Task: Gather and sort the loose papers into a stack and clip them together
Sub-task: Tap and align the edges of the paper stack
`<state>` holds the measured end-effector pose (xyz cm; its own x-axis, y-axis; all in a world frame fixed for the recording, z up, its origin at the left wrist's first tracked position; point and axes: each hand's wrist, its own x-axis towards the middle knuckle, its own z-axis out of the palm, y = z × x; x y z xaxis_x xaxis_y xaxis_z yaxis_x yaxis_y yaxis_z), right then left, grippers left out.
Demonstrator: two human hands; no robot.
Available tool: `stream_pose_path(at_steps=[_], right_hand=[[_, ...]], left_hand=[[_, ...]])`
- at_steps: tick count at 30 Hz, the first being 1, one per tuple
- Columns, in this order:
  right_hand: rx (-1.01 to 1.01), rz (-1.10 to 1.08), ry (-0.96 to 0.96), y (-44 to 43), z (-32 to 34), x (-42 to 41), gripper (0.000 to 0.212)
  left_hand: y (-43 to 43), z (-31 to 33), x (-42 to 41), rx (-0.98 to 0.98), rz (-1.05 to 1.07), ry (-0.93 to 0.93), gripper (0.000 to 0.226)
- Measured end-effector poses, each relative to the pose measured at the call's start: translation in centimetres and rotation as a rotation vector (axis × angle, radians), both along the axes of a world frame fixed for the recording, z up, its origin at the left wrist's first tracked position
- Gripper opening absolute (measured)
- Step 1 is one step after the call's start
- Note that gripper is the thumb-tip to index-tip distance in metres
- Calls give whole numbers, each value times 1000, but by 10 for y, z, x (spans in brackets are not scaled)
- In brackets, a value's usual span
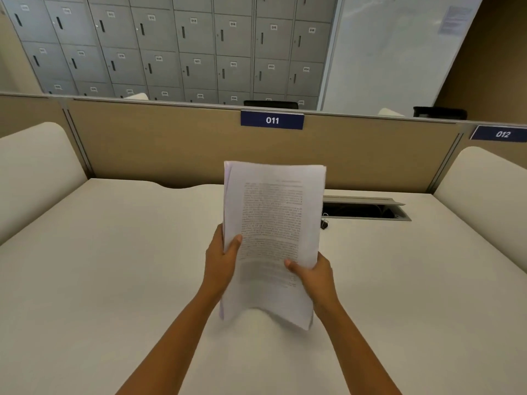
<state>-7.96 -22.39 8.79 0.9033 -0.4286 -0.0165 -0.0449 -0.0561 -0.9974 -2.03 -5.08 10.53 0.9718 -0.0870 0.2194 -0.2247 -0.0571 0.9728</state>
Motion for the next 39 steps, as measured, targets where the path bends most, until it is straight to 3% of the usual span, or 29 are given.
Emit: stream_pose_path(at_steps=[5,8,14,23,30,34,39], right_hand=[[58,-109,-210,8,-4,3,21],[78,-91,-163,6,-22,1,8],[109,-61,-117,-2,-31,5,23],[113,36,-59,-10,-26,3,24],[95,290,69,-25,-1,-5,37],[98,313,104,-23,-2,-7,35],[129,288,123,-18,-11,-8,33]], left_hand=[[-7,6,-2,-245,-53,32,34],[-3,-9,-2,-184,-71,157,28],[2,-17,6,-125,-114,179,30],[4,-17,11,-20,-88,178,25],[25,-12,25,-37,-291,497,26],[32,-19,34,17,-363,561,31],[34,-10,58,-100,-178,488,32]])
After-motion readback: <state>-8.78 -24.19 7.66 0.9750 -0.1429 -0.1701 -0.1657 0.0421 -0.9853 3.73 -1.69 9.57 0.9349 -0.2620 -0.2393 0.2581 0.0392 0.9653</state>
